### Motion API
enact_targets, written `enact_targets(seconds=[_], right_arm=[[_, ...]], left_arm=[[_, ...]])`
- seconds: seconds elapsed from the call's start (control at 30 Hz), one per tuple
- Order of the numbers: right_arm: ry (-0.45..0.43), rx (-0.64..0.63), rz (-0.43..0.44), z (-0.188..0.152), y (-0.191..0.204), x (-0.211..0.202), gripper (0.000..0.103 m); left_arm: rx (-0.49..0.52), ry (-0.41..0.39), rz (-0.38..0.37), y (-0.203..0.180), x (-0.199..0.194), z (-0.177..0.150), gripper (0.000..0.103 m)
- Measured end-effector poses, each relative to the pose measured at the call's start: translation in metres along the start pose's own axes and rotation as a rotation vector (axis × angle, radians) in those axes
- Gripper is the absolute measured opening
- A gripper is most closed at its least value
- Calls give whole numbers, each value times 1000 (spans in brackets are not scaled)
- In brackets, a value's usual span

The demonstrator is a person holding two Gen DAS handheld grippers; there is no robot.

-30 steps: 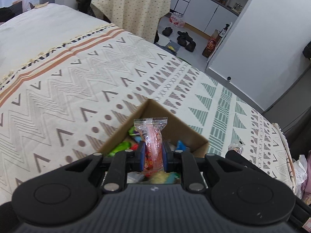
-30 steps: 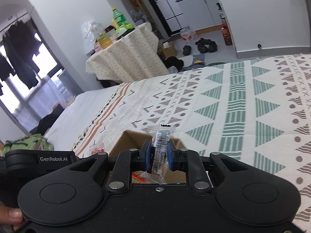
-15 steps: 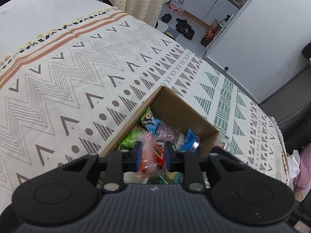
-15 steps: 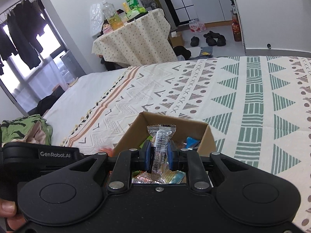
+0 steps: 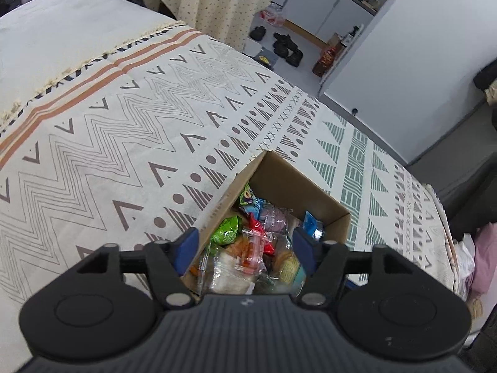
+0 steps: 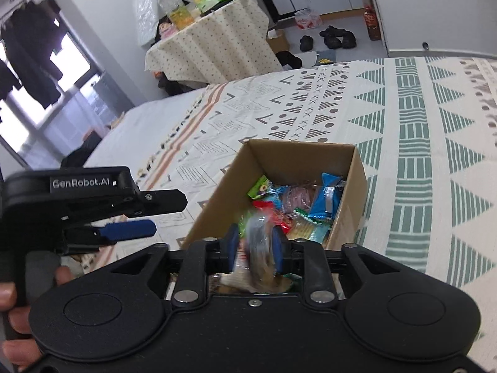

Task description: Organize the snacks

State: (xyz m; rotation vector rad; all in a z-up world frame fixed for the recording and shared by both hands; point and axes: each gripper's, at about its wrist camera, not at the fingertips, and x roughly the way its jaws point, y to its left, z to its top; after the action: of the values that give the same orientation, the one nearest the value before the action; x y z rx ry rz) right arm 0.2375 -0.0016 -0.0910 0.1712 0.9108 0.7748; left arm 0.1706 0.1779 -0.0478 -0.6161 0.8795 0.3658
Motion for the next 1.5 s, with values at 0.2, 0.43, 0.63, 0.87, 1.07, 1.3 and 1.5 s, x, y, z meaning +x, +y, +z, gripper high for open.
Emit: enact_targets(seconds=[0.2,0.43,0.63,0.87,1.07,1.3,1.5], right_arm=[[-35,58,-42,-3,-1,-24,33],[-63,102,-124,-13,-9,-55,35],[-112,117,-156,-21,-7,-82,46],[-151,113,-177,-31,-5,-114,63],[-170,109,-192,-42,-3,-138,77],[-217,72,-197,-57,7,-168,101],[-235,76,-216,-71,6,-187,103]], left_arm=[[58,1,-7,-1,-16,3,84],[133,26,-37,-8,-30,-9,90],[193,27,-21,-14,-43,-22,94],[266,6,-13,-25,-68,-37,101],[321,-12,-18,-35,-92,-53,103],[384,-42,-30,-46,-120,-74,103],[420,-71,-51,-50,-143,-89,103]])
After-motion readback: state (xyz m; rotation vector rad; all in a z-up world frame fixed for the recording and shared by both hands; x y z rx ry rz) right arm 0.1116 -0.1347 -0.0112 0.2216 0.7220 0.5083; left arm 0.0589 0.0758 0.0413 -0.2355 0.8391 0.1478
